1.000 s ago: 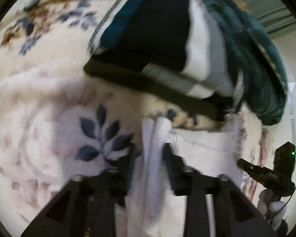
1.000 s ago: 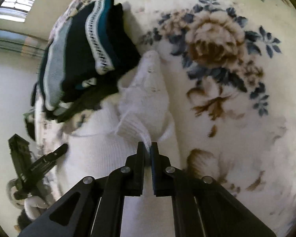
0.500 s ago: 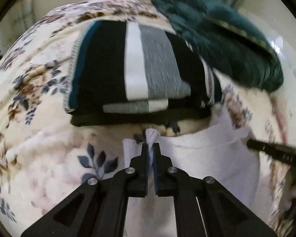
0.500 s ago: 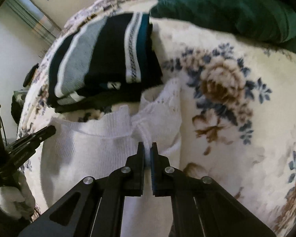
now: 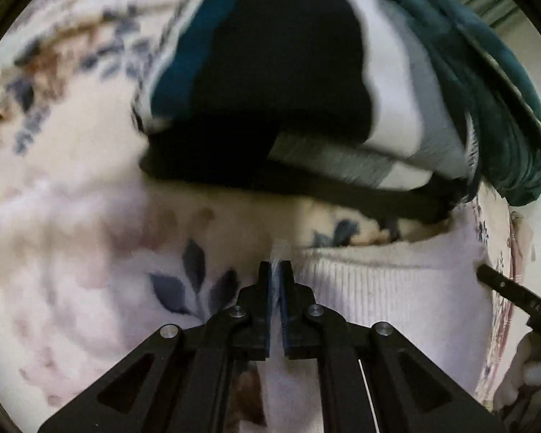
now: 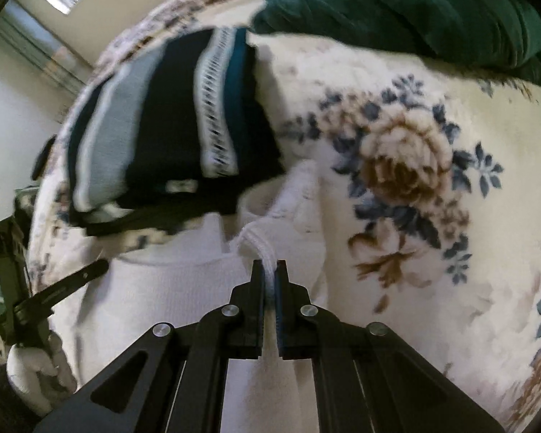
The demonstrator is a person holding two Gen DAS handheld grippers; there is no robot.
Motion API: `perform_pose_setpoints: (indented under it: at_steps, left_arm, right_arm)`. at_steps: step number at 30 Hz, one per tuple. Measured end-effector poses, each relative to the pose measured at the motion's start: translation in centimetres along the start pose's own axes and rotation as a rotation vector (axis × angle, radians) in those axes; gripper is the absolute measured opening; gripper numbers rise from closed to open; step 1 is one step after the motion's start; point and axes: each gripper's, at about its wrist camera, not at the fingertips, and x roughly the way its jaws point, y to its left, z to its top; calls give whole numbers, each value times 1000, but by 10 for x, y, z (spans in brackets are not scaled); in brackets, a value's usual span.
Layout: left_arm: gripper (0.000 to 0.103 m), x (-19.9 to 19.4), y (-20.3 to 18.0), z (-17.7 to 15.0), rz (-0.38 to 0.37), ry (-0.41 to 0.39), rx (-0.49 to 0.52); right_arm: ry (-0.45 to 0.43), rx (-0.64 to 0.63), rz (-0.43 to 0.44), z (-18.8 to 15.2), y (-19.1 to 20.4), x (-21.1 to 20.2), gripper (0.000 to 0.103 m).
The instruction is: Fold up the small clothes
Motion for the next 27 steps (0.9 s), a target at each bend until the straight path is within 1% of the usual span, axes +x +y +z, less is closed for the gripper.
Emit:
perform_pose_setpoints:
  at_steps: [2, 3, 4, 5, 6, 7, 8, 9, 12, 13, 14, 15, 16, 17, 18, 19, 20, 21, 22, 24, 25, 26, 27]
  left_arm:
    - [6, -3, 5, 1, -51, 18, -31]
    - [8, -8, 9, 1, -85, 22, -61]
    - [12, -13, 14, -2, -122, 24, -103]
    - [22, -23, 23, -7, -171, 11, -159]
    - [32, -30, 30, -13, -208, -4, -198]
    - [38, -37, 35, -20, -242, -14, -239]
    - [47, -45, 39, -31, -282, -20, -272]
    - [51, -50, 39, -40, -308, -22, -283]
    - [52, -49, 31, -61, -308, 19, -257]
    - [50, -47, 26, -66, -299, 26, -236]
    - [41, -47, 20, -72, -253, 6, -200]
    - [12, -48, 17, -73, -238, -14, -175]
    - [12, -49, 14, -73, -230, -26, -155]
    - [9, -53, 13, -72, -207, -53, -144]
    - [8, -57, 10, -70, -191, -77, -135]
    - [8, -60, 11, -67, -176, -96, -127]
    - [8, -60, 10, -63, -167, -101, -117]
    - [8, -56, 12, -60, -162, -98, -119]
    - [8, -47, 15, -56, -161, -73, -124]
    - [9, -28, 21, -51, -135, -37, -134]
    - [9, -20, 26, -49, -146, -15, -151]
    - [9, -14, 32, -48, -176, 5, -190]
    - [12, -15, 36, -48, -201, 6, -221]
  right_arm:
    - [86, 34, 42, 0, -6, 12, 5]
    - [106, 67, 74, -1, -12, 11, 6]
    - [112, 101, 120, -3, -19, 6, 11]
    - [113, 132, 168, -6, -26, -1, 15]
    - [112, 165, 199, -10, -35, -10, 33]
    - [108, 187, 212, -15, -40, -16, 49]
    - [110, 212, 241, -23, -48, -22, 50]
    - [125, 222, 254, -28, -50, -23, 50]
    - [211, 247, 297, -49, -55, -12, 50]
    - [230, 256, 314, -55, -55, -7, 50]
    - [238, 267, 318, -61, -55, -2, 50]
    - [221, 274, 319, -65, -54, -2, 31]
    - [194, 276, 315, -66, -53, -4, 7]
    - [159, 274, 310, -66, -52, -9, 7]
    - [111, 269, 297, -66, -51, -16, 7]
    - [64, 253, 257, -63, -50, -24, 6]
    - [35, 223, 201, -59, -48, -29, 6]
    - [27, 210, 167, -56, -48, -29, 6]
    - [36, 212, 152, -52, -51, -24, 6]
    - [78, 215, 122, -49, -55, -6, 6]
    - [113, 226, 119, -49, -56, 6, 6]
    - [141, 230, 130, -48, -56, 13, 6]
    - [168, 238, 148, -47, -56, 19, 7]
